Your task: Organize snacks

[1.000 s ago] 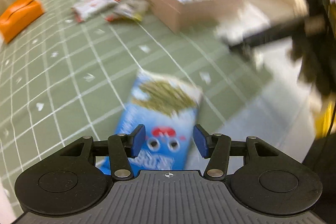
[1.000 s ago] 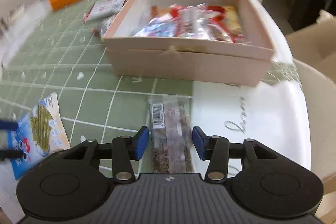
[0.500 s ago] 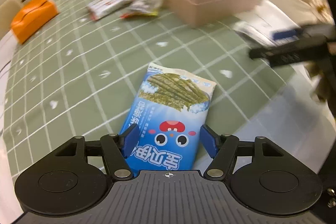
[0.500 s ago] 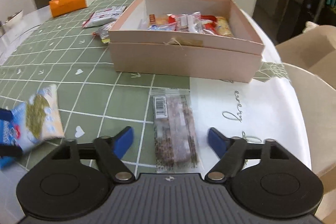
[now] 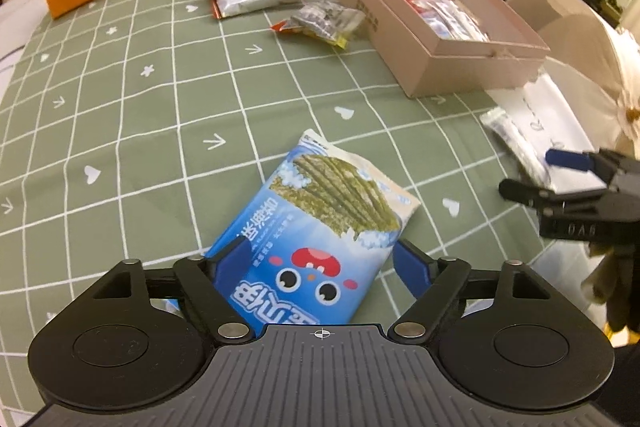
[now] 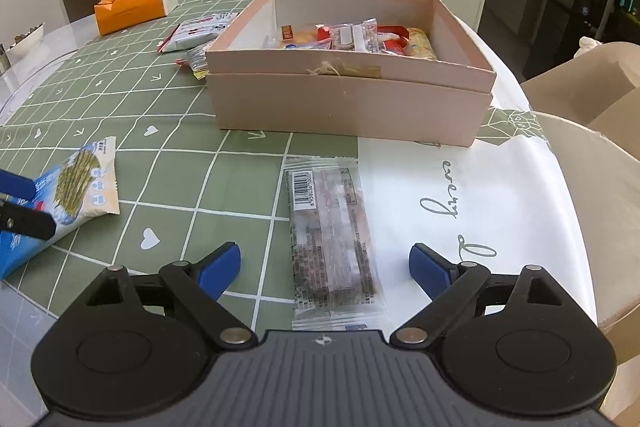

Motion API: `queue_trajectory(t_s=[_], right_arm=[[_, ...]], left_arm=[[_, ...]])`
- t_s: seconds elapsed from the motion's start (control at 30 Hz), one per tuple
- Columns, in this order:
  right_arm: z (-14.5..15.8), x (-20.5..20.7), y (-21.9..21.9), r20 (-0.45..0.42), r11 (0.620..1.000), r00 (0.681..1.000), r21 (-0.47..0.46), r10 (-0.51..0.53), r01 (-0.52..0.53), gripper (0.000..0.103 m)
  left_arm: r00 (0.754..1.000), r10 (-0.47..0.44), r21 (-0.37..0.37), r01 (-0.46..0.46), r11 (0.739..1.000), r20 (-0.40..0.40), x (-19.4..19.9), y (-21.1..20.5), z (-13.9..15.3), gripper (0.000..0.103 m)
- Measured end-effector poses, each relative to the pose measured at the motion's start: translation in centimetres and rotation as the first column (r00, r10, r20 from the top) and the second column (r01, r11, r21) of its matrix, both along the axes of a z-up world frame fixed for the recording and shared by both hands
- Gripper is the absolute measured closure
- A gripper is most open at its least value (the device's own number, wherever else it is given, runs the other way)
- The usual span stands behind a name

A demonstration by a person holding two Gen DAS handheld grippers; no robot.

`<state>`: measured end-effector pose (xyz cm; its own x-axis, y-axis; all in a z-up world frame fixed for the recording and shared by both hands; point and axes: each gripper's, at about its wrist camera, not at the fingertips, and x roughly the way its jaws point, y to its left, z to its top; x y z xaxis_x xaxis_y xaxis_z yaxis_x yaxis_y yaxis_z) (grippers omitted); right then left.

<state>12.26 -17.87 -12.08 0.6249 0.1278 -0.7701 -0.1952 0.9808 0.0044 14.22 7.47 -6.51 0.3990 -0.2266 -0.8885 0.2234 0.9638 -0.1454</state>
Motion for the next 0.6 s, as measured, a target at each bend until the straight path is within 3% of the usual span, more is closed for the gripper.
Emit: queue_trajectory(t_s=[0.13,0.2,0.3,0.5,0.6], right_arm=[[-0.1,-0.2,-0.1,0.008,1.000,1.000,0.006,0.007,-0.007,0.007],[-0.3,-0.3,-0.1,0.007,1.000,1.000,0.005,0.015,-0.015,0.001],[-0.4,-0.3,-0.3,0.005,1.000,1.000,0.007,0.024,-0.024,0.000],[-0.3,-0.5,-0.5,0.002,0.998,0.998,0.002,0.061,-0.061,0.000],[-0.3,-0.6,-0.6,-0.002,0.997,0.997,0.001,0.078,-0.078,0.000]], left_arm=[[1.000,-0.020,-0.019,0.019,1.000,-0.021,0.8,-0.2,-0.2,0.008],[0.999,-0.023,-0.010,0.023,1.000,-0.025,0.7,-0.4,-0.1,0.009],[1.000,-0.015,-0.010,0.015,1.000,-0.027,-0.1,-0.9,0.1,0.013],[0.997,0.051,-0.135,-0.058,0.989,-0.059,-2.3,-2.0,0.0,0.013],[0.994,0.026,-0.211,-0.047,0.976,-0.103,-2.3,-2.1,0.1,0.017]])
